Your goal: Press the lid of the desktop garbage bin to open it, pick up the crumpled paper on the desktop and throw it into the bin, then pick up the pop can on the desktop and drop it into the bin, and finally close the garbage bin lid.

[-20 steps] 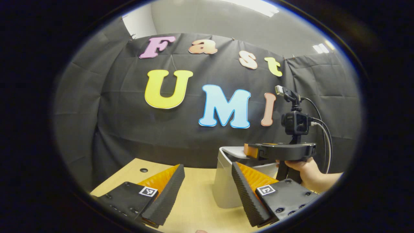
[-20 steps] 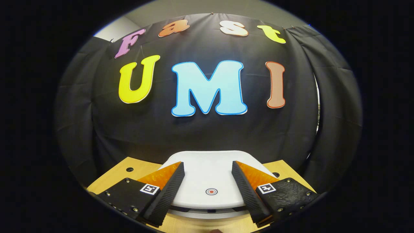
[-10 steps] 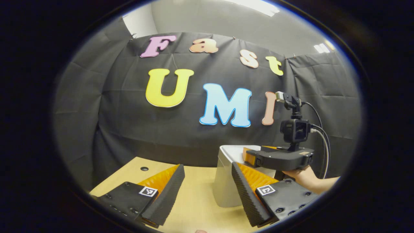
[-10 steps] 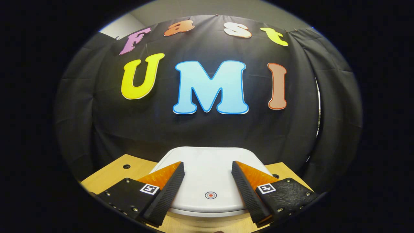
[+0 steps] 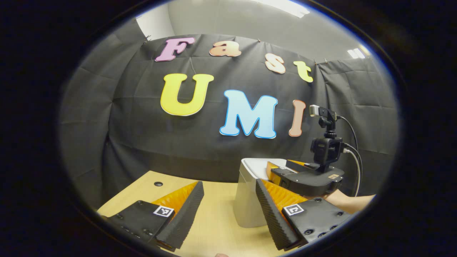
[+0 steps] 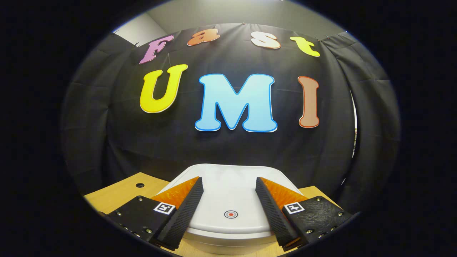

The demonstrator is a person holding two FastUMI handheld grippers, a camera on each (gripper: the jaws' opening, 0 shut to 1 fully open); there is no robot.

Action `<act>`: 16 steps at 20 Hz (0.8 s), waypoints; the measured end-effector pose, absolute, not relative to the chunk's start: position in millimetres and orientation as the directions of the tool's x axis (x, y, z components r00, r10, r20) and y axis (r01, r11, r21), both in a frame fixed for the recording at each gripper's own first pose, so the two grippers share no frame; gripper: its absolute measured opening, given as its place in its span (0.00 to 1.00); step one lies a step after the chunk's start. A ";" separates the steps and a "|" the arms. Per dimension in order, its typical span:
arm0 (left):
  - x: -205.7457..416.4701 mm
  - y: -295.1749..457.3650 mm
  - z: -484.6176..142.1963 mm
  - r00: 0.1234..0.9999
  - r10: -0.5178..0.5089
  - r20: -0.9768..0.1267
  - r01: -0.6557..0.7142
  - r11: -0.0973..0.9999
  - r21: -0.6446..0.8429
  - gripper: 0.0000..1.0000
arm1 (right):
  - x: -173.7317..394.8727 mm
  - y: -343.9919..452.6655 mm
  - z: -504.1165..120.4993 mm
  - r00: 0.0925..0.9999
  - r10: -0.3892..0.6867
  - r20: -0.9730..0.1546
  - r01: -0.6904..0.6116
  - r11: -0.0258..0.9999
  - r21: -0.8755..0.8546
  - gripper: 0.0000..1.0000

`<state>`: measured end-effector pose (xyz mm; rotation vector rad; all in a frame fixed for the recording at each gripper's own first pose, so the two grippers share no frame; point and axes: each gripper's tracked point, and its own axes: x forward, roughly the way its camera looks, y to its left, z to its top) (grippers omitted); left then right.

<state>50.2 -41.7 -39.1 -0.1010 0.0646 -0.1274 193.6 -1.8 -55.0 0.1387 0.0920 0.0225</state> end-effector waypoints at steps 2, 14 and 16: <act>50.4 -41.0 -40.3 0.990 -0.127 -0.063 0.120 0.988 -0.101 0.96 | 193.4 -1.8 -56.6 0.996 0.031 -0.080 -0.019 0.989 0.147 0.96; 53.0 -49.8 -38.1 0.988 -0.135 -0.072 0.128 0.987 -0.100 0.96 | 194.7 -0.8 -58.6 0.998 0.028 -0.065 -0.018 0.988 0.152 0.96; 52.3 -50.6 -36.8 0.988 -0.136 -0.070 0.128 0.985 -0.111 0.96 | 195.0 -0.9 -59.9 0.997 0.029 -0.077 -0.018 0.988 0.151 0.96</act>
